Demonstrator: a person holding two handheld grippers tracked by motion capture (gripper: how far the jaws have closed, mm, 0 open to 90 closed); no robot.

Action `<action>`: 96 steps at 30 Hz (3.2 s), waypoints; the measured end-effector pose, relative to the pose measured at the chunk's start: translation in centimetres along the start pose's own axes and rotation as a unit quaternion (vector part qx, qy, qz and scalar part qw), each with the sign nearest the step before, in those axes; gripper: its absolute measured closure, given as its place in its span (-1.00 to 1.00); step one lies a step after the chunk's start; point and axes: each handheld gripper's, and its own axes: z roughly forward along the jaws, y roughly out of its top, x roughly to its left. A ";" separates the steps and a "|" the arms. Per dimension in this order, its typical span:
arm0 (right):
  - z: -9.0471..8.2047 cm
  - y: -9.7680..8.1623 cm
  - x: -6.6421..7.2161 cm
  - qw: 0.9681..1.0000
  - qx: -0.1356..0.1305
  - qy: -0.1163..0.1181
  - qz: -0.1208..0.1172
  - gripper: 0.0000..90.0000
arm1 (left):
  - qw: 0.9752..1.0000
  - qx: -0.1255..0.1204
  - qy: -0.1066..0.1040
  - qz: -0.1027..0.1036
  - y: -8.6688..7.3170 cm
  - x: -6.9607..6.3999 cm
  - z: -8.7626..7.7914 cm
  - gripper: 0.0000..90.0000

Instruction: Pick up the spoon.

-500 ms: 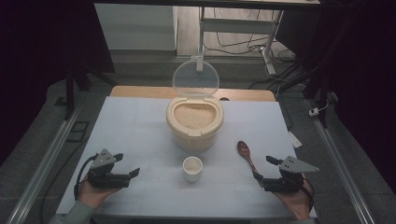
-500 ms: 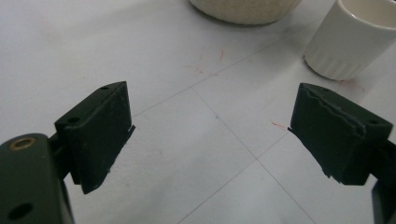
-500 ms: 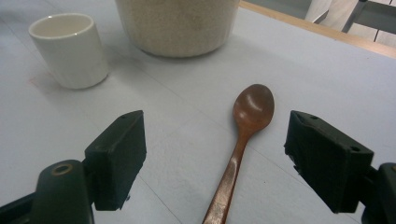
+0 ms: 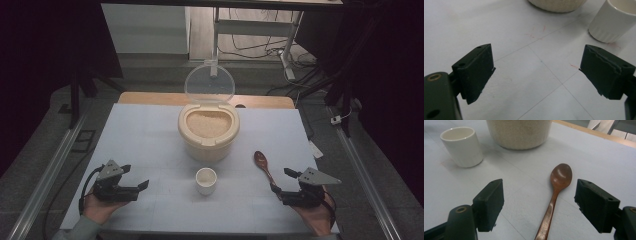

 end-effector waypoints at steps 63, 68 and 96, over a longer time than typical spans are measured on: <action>4.8 7.8 0.5 0.956 0.280 -0.026 0.079 -0.28 | 1.000 0.015 -0.019 0.015 0.3 -0.1 1.0 -0.76; 5.2 6.6 -0.4 0.947 0.306 -0.034 0.089 -0.25 | 1.000 0.018 -0.019 0.017 0.3 -0.2 1.1 -0.76; 8.4 3.2 -1.0 0.915 0.385 -0.068 0.099 0.46 | 0.999 0.030 -0.017 0.025 0.0 0.0 1.3 -0.76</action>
